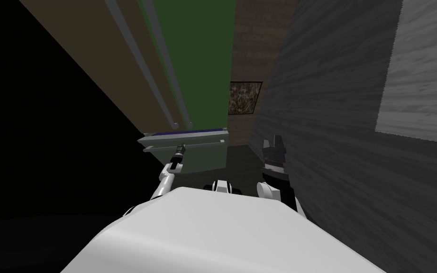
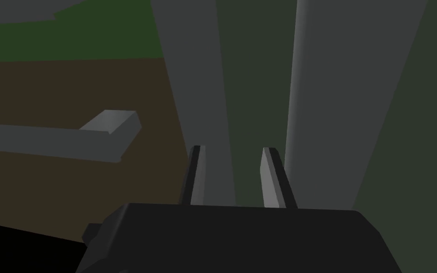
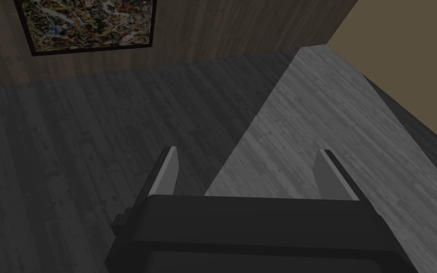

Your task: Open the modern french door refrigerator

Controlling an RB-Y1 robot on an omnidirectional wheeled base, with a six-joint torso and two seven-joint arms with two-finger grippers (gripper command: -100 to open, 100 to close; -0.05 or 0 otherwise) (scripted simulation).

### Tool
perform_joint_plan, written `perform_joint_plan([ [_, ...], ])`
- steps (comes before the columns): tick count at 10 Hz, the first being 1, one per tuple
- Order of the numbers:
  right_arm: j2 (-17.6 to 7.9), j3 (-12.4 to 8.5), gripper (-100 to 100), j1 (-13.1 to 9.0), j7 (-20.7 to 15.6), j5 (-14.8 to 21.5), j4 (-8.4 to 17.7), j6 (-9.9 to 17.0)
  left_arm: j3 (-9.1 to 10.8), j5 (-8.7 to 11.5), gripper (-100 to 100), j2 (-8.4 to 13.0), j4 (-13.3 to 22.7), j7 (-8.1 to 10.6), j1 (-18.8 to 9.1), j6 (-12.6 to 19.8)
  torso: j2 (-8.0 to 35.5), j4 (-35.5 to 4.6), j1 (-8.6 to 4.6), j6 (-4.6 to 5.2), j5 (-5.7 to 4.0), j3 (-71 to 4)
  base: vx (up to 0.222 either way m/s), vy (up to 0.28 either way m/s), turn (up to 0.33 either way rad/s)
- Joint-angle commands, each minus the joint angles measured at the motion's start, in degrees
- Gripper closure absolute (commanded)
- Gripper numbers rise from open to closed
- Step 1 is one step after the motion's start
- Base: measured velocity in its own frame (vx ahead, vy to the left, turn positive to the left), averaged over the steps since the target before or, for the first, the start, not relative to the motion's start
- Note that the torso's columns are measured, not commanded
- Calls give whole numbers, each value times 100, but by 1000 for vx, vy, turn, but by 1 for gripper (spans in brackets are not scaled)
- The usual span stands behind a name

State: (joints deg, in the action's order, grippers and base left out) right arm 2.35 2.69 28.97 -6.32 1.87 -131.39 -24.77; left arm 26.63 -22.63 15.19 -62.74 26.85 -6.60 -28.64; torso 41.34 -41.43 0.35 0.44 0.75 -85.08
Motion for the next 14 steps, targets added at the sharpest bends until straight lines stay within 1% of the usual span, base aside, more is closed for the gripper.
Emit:
perform_joint_plan([
  [1,0,0,0,0,0,0,0,0,6,-5,-100,-59,-40,-38,31,9,6,-1,-9,7,0,4,-4,7,20],
  [2,0,0,0,0,0,0,0,0,17,-27,-100,67,-124,9,-79,161,15,-16,-5,-11,-16,8,14,-5,-27],
  [4,0,0,0,0,0,0,0,0,16,-45,-100,143,-158,46,-139,276,23,-18,11,-33,-16,13,36,-2,-26],
  [5,0,0,0,0,0,0,0,0,41,-27,-100,156,-190,21,-193,170,26,-18,18,-37,-14,13,14,-2,0],
  [6,0,0,0,0,0,0,0,0,17,-18,100,29,-108,-10,-49,104,46,-34,10,-40,-26,24,-15,1,22],
  [8,0,0,0,0,0,0,0,0,17,-18,100,29,-108,-10,-49,104,98,-81,-28,-43,-68,55,-19,1,13],
  [9,0,0,0,0,0,0,0,0,9,-17,100,34,-174,16,-10,129,102,-88,-40,-42,-76,57,0,0,0],
  [10,0,0,0,0,0,0,0,0,-47,39,-100,-70,-4,-77,19,82,99,-87,-42,-44,-78,55,104,16,-38],
  [11,0,0,0,1,0,0,0,0,-73,65,-100,-119,72,-119,34,61,65,-78,-36,-42,-75,36,164,26,-45],
  [12,0,0,0,2,0,0,0,0,-35,54,-100,-63,86,-91,9,29,54,-72,-30,-43,-72,26,69,14,8],
  [13,0,0,0,0,0,0,0,0,-38,51,-100,36,45,-41,-90,171,77,-69,-24,-37,-62,40,36,-8,-2],
  [14,1,1,0,-1,0,0,0,0,-38,49,-100,48,41,-34,-102,191,37,-66,10,-14,-53,27,23,-10,-15],
])
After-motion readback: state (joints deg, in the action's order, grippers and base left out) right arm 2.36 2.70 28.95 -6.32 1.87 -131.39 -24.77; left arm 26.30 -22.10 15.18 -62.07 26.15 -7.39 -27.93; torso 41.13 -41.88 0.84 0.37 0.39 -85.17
